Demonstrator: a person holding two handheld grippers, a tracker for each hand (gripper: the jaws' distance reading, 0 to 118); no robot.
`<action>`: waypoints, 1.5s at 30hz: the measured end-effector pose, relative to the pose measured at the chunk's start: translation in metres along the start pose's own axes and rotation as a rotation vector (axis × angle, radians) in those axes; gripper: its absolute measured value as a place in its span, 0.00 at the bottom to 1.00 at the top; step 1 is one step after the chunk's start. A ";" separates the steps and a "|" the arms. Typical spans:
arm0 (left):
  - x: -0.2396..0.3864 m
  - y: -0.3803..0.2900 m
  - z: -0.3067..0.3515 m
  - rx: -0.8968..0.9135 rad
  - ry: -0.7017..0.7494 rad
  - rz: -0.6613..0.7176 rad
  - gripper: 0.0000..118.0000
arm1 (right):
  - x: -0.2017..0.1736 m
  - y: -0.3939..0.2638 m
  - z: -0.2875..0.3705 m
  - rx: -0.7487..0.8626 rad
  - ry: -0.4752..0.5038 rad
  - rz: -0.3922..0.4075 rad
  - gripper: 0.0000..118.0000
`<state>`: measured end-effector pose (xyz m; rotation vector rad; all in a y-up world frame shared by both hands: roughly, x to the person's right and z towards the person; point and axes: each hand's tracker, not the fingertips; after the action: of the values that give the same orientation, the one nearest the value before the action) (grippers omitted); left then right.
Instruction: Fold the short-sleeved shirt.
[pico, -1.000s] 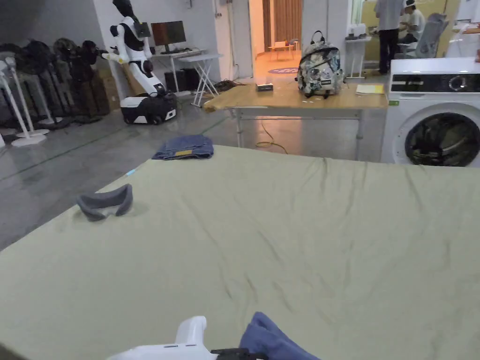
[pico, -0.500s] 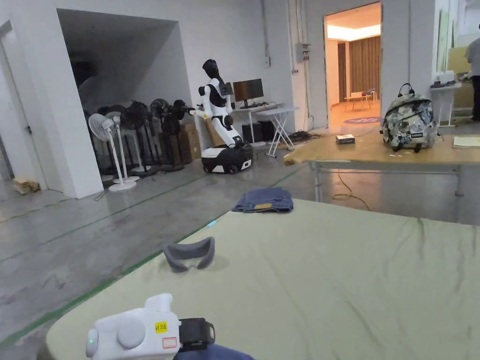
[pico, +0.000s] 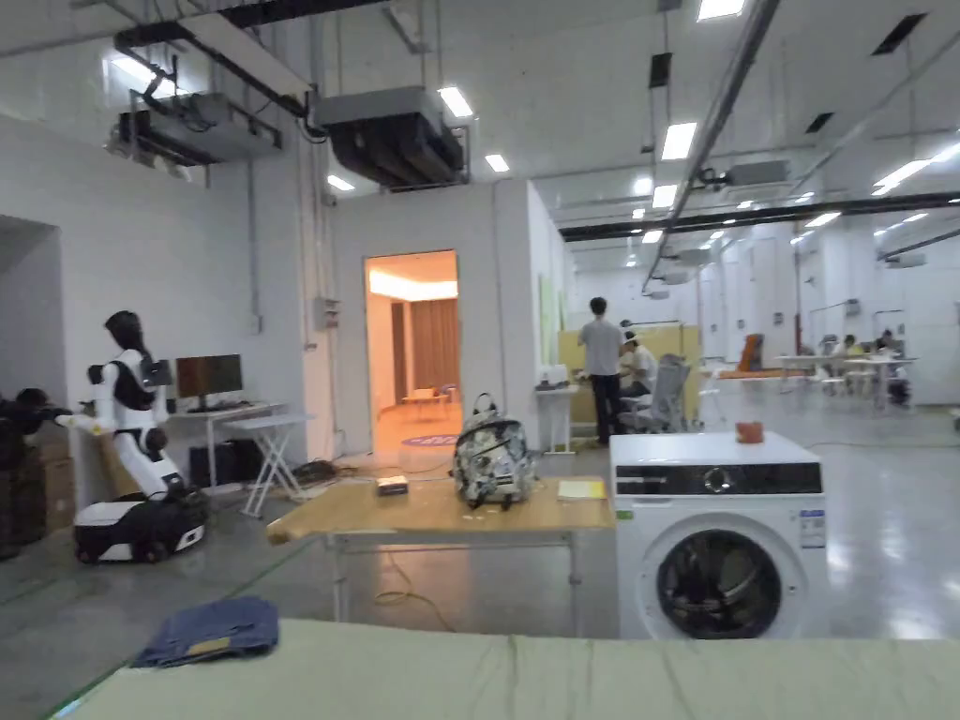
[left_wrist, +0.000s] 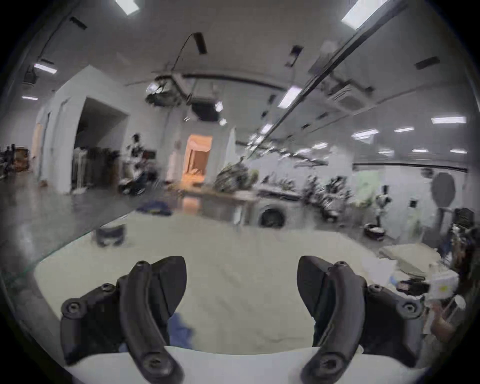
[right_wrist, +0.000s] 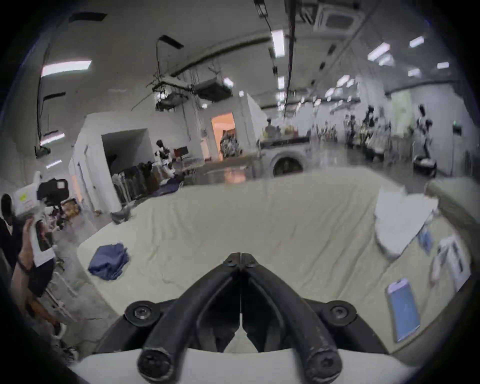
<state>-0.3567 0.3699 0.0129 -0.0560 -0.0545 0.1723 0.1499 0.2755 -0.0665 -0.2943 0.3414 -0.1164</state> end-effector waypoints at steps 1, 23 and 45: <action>0.019 -0.003 -0.002 0.049 -0.004 -0.032 0.76 | -0.005 0.011 0.002 0.060 -0.012 0.034 0.00; 0.133 -0.043 -0.011 0.042 0.172 -0.141 0.00 | -0.038 0.016 0.018 0.186 -0.149 0.219 0.00; 0.140 -0.026 0.003 0.088 0.117 -0.170 0.00 | -0.020 0.040 0.034 0.238 -0.113 0.035 0.01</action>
<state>-0.2147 0.3689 0.0239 0.0262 0.0653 0.0011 0.1454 0.3254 -0.0420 -0.0586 0.2178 -0.1042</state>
